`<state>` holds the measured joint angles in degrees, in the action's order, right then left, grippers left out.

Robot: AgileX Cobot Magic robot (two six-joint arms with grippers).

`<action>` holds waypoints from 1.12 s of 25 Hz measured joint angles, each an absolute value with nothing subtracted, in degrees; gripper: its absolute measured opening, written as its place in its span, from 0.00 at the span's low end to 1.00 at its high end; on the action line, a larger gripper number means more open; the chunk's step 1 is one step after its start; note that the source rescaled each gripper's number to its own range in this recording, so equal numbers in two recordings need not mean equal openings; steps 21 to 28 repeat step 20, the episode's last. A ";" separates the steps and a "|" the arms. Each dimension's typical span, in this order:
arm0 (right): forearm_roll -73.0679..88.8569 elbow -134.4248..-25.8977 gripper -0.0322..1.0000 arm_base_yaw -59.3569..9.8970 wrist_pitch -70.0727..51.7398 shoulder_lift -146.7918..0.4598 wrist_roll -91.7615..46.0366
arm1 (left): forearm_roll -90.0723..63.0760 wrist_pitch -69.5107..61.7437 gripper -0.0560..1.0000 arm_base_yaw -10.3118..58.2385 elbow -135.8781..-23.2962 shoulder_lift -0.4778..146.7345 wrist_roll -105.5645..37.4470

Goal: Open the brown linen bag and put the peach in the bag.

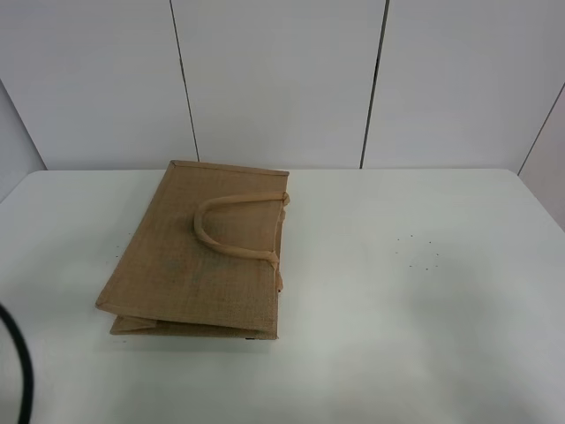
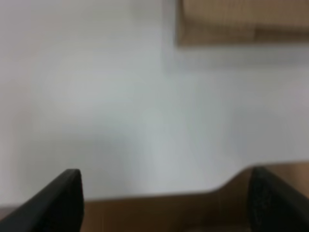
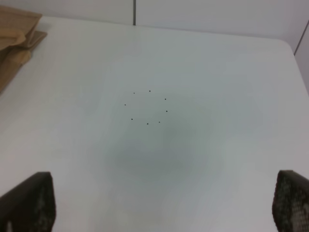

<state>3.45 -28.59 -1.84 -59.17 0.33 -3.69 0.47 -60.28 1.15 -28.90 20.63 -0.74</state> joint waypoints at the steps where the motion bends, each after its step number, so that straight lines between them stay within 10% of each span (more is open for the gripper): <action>1: 3.45 -28.59 1.00 -1.84 -59.17 0.33 -3.69 | 0.42 -60.28 0.96 1.15 -28.90 18.03 -0.85; 28: 3.50 -28.59 1.00 -1.84 -59.17 0.33 -3.69 | 0.30 -60.28 0.96 1.15 -28.90 -0.19 -0.66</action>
